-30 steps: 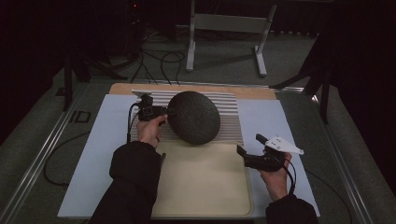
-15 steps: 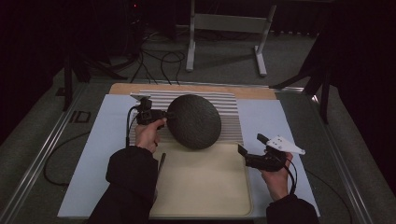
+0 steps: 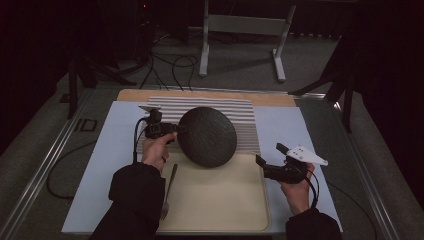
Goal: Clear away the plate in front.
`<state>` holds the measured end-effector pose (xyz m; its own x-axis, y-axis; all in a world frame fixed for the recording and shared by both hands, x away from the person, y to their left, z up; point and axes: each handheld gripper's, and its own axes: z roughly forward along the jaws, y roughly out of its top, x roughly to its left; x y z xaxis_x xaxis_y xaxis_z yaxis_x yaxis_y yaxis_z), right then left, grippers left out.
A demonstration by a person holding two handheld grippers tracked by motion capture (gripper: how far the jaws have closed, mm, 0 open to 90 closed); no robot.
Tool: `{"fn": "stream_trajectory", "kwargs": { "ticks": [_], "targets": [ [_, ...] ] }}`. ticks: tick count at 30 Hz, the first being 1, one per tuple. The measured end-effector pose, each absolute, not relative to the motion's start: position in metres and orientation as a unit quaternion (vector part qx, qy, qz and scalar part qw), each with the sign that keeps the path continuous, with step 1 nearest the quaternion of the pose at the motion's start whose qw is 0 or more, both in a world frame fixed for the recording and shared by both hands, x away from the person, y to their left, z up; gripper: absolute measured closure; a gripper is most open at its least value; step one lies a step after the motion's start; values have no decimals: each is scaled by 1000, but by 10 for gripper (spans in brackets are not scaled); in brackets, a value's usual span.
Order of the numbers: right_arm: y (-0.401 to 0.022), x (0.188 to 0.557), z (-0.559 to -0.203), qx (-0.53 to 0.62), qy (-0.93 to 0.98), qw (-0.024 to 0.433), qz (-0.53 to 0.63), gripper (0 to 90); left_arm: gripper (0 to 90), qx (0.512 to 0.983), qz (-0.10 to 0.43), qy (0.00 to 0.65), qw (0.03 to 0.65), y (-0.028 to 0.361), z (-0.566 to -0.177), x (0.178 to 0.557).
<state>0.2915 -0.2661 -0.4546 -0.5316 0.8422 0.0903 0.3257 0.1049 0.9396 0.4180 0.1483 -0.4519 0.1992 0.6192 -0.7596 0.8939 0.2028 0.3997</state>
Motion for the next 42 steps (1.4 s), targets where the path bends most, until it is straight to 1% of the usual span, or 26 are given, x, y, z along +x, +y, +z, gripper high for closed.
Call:
{"fn": "stream_trajectory", "kwargs": {
  "ticks": [14,26,42],
  "targets": [
    [-269,292,-454,420,699,248,524,80,853,615,-152,613,471,150,-457,407],
    [-270,292,-455,422,698,249,523,80,854,630,-158,600,467,150,-462,399],
    [-272,292,-455,423,697,250,522,80,854,634,-168,596,463,155,-470,386]
  ]
}}
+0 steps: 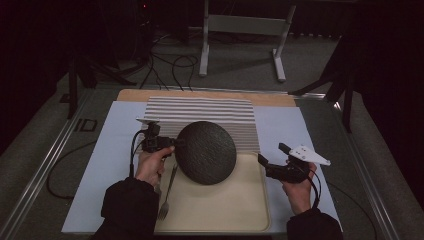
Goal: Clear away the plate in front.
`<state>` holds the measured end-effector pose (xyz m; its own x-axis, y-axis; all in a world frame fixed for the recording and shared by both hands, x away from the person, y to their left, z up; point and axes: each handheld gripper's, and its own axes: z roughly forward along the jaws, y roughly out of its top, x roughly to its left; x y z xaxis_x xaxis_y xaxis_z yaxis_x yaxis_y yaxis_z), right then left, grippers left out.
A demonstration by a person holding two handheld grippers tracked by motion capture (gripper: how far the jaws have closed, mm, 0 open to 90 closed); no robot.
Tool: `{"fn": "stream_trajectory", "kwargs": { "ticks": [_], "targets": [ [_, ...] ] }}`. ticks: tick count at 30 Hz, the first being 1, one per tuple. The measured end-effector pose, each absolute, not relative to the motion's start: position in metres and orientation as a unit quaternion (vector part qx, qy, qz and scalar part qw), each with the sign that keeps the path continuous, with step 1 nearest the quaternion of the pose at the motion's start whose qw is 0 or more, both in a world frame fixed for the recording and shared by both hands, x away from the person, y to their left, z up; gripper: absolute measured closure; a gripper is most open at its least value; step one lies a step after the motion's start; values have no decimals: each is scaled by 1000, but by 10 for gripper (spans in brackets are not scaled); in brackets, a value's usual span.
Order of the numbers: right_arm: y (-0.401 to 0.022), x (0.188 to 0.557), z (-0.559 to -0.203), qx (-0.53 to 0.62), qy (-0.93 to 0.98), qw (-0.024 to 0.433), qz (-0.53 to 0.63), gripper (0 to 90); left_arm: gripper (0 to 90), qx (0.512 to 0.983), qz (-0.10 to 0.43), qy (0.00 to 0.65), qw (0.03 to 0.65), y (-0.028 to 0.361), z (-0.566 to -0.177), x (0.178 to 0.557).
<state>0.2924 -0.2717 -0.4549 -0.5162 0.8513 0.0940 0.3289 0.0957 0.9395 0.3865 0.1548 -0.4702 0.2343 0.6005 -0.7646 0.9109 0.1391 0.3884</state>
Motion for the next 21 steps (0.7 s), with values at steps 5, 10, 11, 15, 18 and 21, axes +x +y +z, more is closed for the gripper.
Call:
{"fn": "stream_trajectory", "kwargs": {
  "ticks": [5,10,11,15,18,21],
  "targets": [
    [-272,292,-455,424,697,250,522,80,854,633,-169,597,463,157,-474,383],
    [-272,293,-455,426,696,249,521,80,853,633,-173,595,465,158,-475,379],
    [-272,293,-455,426,696,249,521,80,853,633,-174,594,466,158,-475,378],
    [-272,293,-455,426,696,250,521,80,853,635,-176,591,466,158,-475,375],
    [-272,293,-456,426,696,249,521,80,853,636,-178,589,466,158,-475,372],
    [-272,293,-456,426,697,250,521,80,853,636,-179,588,466,158,-476,369]
  ]
}}
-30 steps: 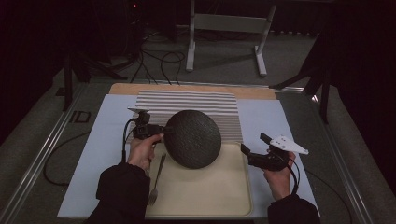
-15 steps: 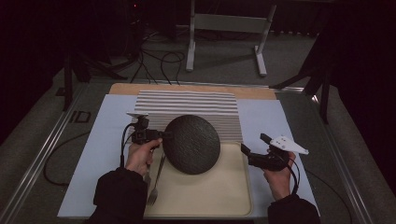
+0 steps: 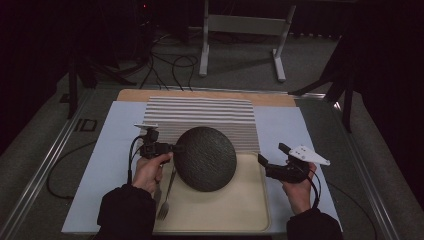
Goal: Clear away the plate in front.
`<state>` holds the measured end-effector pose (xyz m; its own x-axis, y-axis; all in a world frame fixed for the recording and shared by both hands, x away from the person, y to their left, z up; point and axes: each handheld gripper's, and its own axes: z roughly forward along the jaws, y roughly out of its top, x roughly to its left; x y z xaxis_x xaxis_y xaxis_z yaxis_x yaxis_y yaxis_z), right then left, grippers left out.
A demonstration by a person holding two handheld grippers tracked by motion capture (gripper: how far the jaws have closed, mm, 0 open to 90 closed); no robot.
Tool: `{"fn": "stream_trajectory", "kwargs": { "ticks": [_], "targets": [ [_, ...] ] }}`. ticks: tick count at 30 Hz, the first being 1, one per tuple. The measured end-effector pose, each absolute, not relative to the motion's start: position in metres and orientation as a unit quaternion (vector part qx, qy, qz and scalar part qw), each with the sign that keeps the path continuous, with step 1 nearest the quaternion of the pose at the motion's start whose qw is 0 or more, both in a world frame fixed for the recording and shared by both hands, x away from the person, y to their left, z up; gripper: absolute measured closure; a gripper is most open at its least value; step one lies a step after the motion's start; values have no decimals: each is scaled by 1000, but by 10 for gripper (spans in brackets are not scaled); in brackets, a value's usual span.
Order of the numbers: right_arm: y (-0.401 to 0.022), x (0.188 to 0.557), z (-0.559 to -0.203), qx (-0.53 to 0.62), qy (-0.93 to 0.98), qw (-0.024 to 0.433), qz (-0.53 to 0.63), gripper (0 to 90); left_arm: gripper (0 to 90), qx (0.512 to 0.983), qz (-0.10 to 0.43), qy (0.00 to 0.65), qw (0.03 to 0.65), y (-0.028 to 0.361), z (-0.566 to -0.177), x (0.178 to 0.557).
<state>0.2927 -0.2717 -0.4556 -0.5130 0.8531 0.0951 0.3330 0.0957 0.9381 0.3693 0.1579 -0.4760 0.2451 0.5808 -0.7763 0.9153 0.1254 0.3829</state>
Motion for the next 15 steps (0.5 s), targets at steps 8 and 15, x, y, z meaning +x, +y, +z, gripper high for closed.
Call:
{"fn": "stream_trajectory", "kwargs": {
  "ticks": [8,15],
  "targets": [
    [-271,293,-456,425,698,250,520,80,853,639,-190,581,467,157,-480,360],
    [-271,293,-456,425,698,250,520,80,852,643,-193,579,464,156,-485,352]
  ]
}}
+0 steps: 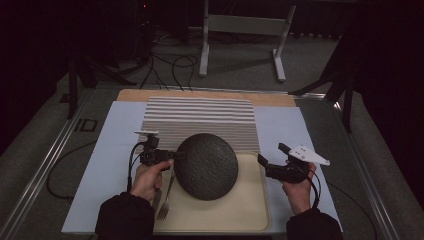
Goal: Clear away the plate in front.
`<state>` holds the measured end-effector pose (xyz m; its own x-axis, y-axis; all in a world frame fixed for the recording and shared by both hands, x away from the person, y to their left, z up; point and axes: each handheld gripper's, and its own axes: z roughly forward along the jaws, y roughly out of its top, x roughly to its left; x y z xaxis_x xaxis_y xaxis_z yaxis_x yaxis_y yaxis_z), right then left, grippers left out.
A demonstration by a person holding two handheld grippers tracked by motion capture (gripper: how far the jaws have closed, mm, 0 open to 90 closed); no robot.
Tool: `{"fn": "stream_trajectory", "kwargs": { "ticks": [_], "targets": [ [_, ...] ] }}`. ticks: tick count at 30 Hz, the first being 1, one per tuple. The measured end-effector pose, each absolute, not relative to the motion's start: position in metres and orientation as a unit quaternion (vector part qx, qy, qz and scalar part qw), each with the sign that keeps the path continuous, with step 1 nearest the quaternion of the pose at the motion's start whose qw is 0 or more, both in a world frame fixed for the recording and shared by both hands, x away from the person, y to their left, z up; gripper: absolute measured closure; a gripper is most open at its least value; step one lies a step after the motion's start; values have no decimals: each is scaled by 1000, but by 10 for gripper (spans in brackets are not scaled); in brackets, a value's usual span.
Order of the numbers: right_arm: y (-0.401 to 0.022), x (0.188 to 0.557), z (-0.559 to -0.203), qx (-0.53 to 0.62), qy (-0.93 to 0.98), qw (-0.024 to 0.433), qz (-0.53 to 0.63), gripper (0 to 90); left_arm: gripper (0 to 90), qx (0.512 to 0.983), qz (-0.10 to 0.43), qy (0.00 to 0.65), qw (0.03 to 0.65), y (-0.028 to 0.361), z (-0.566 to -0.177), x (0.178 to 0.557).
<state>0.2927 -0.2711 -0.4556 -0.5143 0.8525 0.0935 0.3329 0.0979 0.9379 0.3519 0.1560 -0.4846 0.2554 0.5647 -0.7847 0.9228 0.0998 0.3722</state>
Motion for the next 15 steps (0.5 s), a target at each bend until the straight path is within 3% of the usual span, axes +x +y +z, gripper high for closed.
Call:
{"fn": "stream_trajectory", "kwargs": {
  "ticks": [15],
  "targets": [
    [-270,293,-456,424,698,249,520,80,851,657,-223,565,446,152,-498,336]
  ]
}}
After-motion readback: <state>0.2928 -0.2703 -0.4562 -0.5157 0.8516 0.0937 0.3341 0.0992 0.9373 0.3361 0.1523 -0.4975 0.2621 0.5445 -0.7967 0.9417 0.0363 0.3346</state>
